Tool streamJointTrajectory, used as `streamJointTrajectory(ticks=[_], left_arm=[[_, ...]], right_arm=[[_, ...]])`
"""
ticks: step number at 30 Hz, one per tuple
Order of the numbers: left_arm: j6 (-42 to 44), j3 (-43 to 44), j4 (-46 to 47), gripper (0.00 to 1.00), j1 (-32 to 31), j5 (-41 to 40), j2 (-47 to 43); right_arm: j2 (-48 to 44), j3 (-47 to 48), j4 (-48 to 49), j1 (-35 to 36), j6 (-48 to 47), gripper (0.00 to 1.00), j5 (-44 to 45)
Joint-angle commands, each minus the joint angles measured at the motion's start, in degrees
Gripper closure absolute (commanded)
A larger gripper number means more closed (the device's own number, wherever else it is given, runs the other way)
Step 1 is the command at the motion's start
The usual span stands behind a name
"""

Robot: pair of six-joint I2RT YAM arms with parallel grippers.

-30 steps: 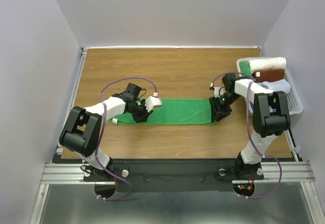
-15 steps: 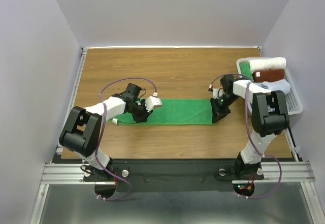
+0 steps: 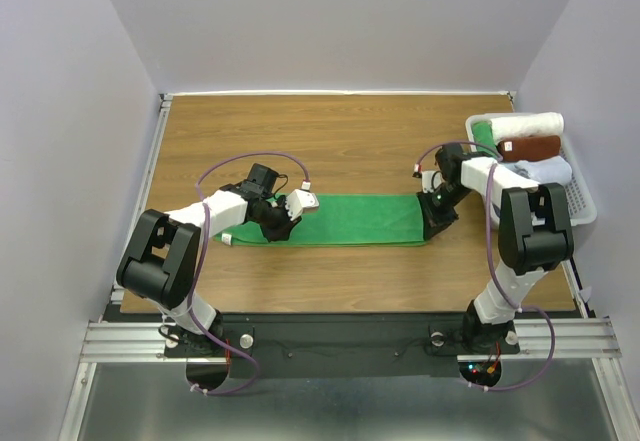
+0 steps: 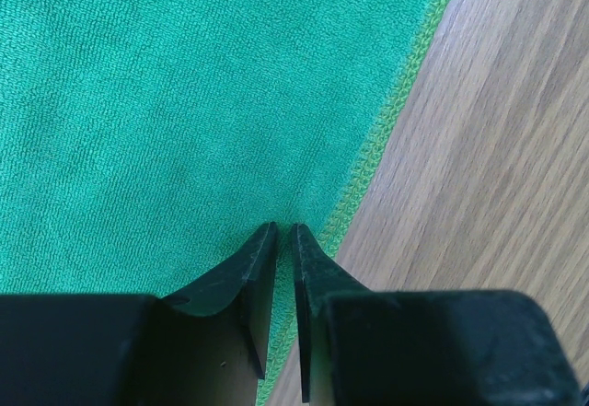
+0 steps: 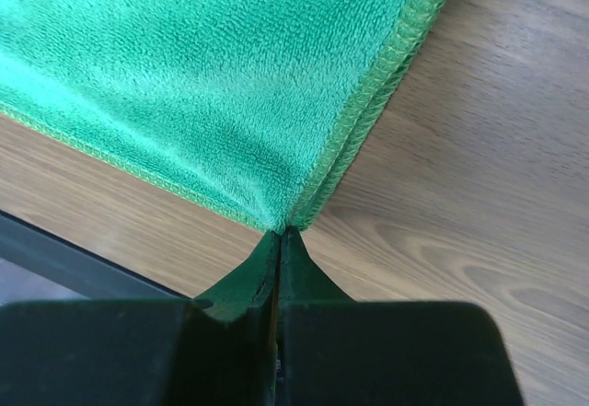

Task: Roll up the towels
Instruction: Fold the towel

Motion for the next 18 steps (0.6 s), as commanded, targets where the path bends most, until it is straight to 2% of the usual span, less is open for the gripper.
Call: streamJointTrajectory(ticks=[1, 4, 8, 12, 16, 18], left_arm=[[0.7, -2.0, -1.0, 0.75, -0.2, -3.6, 1.7], [0.9, -2.1, -1.5, 0.74, -0.2, -3.0, 1.2], [0.6, -0.6, -4.2, 0.67, -0.2, -0.7, -2.4], [1.1, 1.5, -9.2, 0.60, -0.2, 0.1, -7.9], [7.1, 2.8, -15.4, 0.57, 2.4, -4.2, -14.2], [10.4, 3.2, -19.3, 0.56, 5.8, -5.8, -17.0]], right_arm=[[-1.4, -0.9, 0.5, 0.3, -2.0, 0.99, 3.7], [0.1, -1.6, 1.2, 0.2, -2.5, 0.99, 3.5], [1.4, -2.6, 1.6, 0.3, -2.8, 0.99, 2.2], [1.4, -2.5, 1.5, 0.4, -2.8, 0.91, 1.3], [1.7, -2.1, 1.5, 0.4, -2.8, 0.88, 1.5], [2.1, -2.1, 1.7, 0.3, -2.8, 0.88, 1.5]])
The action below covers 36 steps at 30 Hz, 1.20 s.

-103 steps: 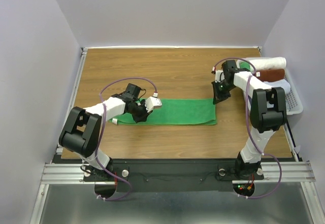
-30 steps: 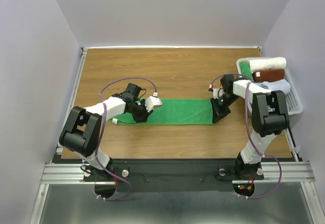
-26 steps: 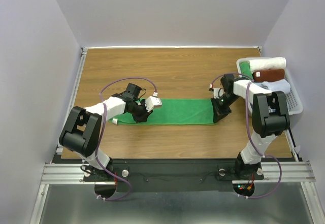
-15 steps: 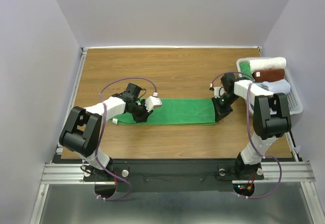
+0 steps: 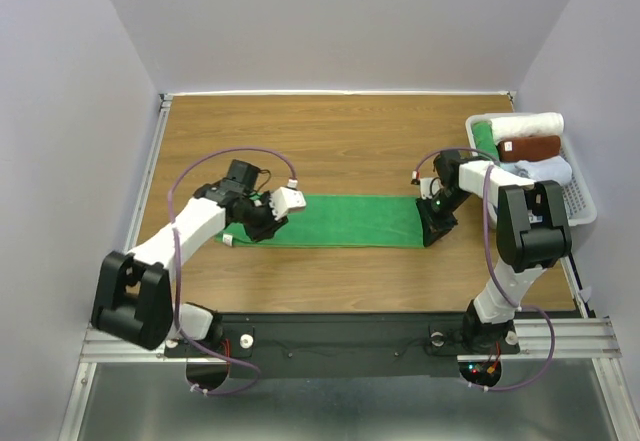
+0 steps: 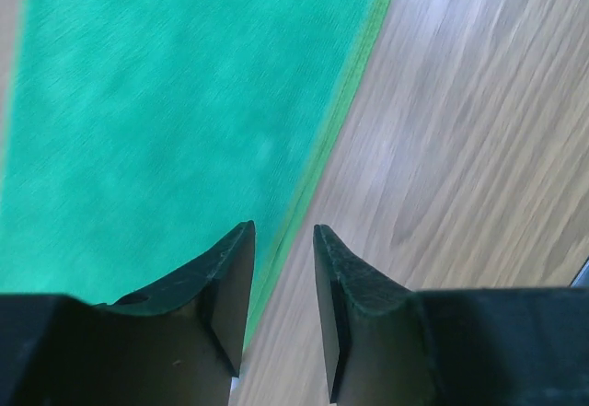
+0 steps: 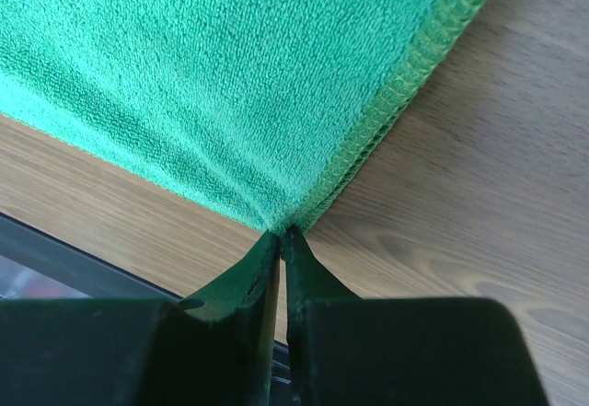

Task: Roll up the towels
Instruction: Fold the towel

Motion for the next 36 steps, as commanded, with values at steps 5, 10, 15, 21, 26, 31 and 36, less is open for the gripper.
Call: streamJointTrajectory(ticks=[5, 10, 15, 21, 26, 31, 36], left_arm=[[18.3, 2.5, -12.5, 0.56, 13.5, -11.0, -6.8], [22.9, 4.7, -11.9, 0.56, 21.0, -14.4, -1.3], [23.2, 7.0, -10.6, 0.56, 21.9, -14.0, 3.2], [24.6, 8.0, -15.5, 0.69, 22.0, -11.3, 5.9], [23.9, 13.7, -20.7, 0.73, 25.2, -5.9, 5.3], [12.3, 17.2, -12.8, 0.66, 25.1, -3.3, 5.3], [2.6, 17.3, -7.6, 0.64, 24.9, -2.1, 10.2]], right_arm=[[1.3, 0.3, 0.9, 0.3, -0.8, 0.87, 0.7], [1.3, 0.7, 0.9, 0.4, -0.8, 0.84, 0.7], [1.5, 0.4, 0.9, 0.3, -0.7, 0.84, 0.8], [0.1, 0.7, 0.0, 0.4, -1.3, 0.77, 1.6], [-5.5, 5.9, -1.9, 0.4, -1.6, 0.57, 5.0], [-6.1, 14.5, -1.8, 0.4, -2.0, 0.59, 4.4], [-0.5, 20.2, -2.3, 0.6, -3.5, 0.67, 2.2]])
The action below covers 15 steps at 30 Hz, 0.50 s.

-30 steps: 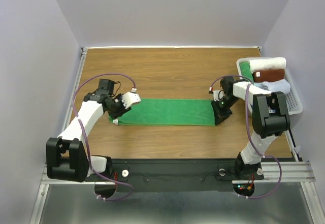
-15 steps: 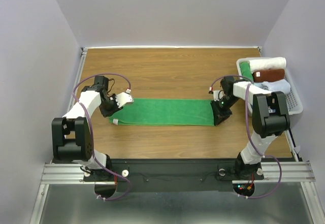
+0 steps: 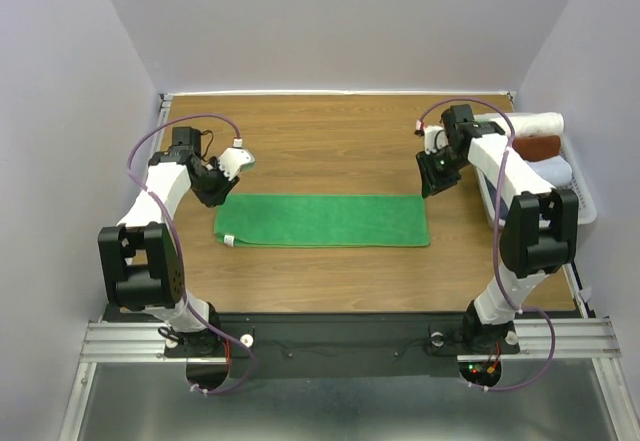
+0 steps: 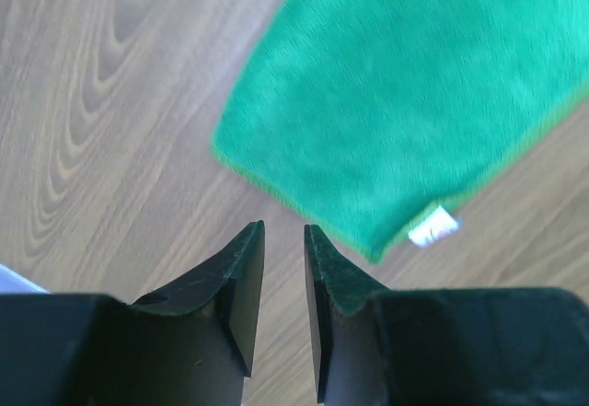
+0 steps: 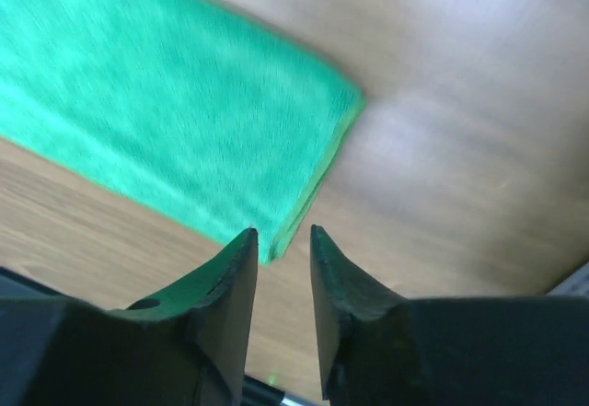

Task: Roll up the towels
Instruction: Fold the towel

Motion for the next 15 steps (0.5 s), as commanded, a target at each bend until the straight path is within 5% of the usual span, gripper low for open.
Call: streamJointTrajectory(ticks=[1, 9, 15], left_arm=[[-11.9, -0.1, 4.3, 0.64, -0.2, 3.6, 3.1], [-20.2, -5.9, 10.1, 0.66, -1.6, 3.9, 6.3], [-25.0, -9.0, 15.1, 0.68, -1.7, 1.5, 9.1]], right_arm=[[4.8, 4.2, -0.3, 0.4, -2.2, 0.68, -1.5], [11.0, 3.0, 1.9, 2.0, -3.0, 0.73, -4.1], [16.2, 3.9, 8.0, 2.0, -0.1, 0.75, 2.1]])
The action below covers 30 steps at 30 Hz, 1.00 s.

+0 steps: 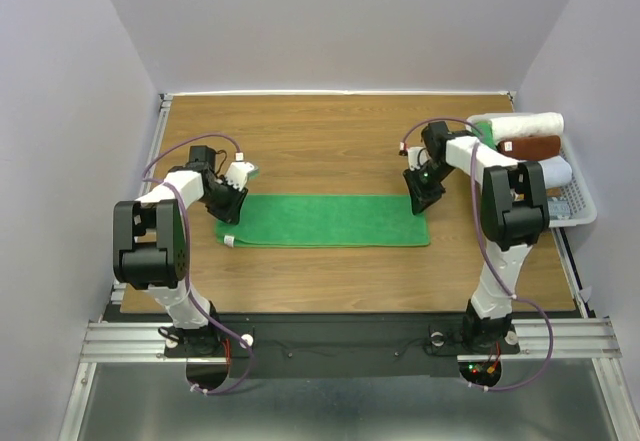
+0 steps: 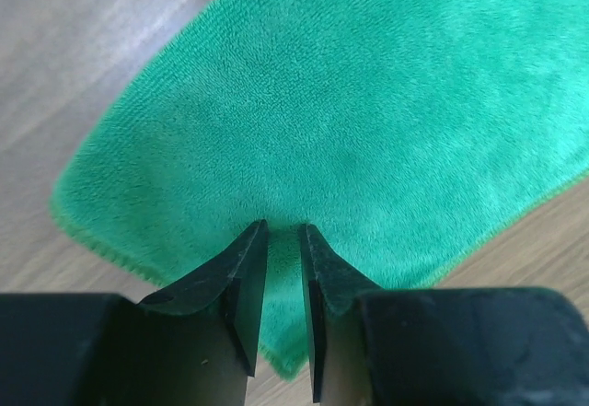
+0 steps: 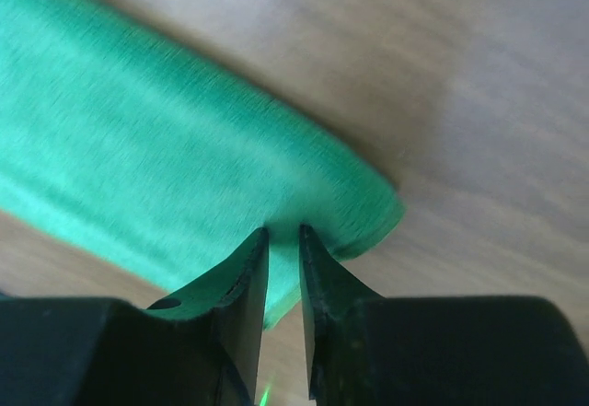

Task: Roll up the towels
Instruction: Fold the towel

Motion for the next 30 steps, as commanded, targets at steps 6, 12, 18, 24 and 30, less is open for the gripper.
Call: streamJointTrajectory(ticks=[6, 12, 18, 24, 30], left_arm=[[-7.5, -0.4, 6.6, 0.68, 0.1, -4.1, 3.8], [-8.9, 1.9, 4.5, 0.58, 0.1, 3.4, 1.1], [-10.9, 1.9, 5.6, 0.51, 0.0, 5.6, -7.8], [-12.0, 2.1, 7.5, 0.35, 0.1, 4.4, -13.6], [-12.1, 1.7, 6.2, 0.31, 0.1, 5.3, -15.6]], right_arm=[[5.4, 9.4, 6.0, 0.3, 2.7, 0.76, 7.5], [-0.7, 9.2, 5.1, -0.6, 4.4, 0.61, 7.6], [-5.3, 2.1, 4.0, -4.1, 7.7, 0.57, 6.5], [-3.2, -0.7, 4.4, -4.3, 9.7, 0.57, 3.4], [-0.9, -0.5, 6.2, -4.3, 11.5, 0.57, 2.7]])
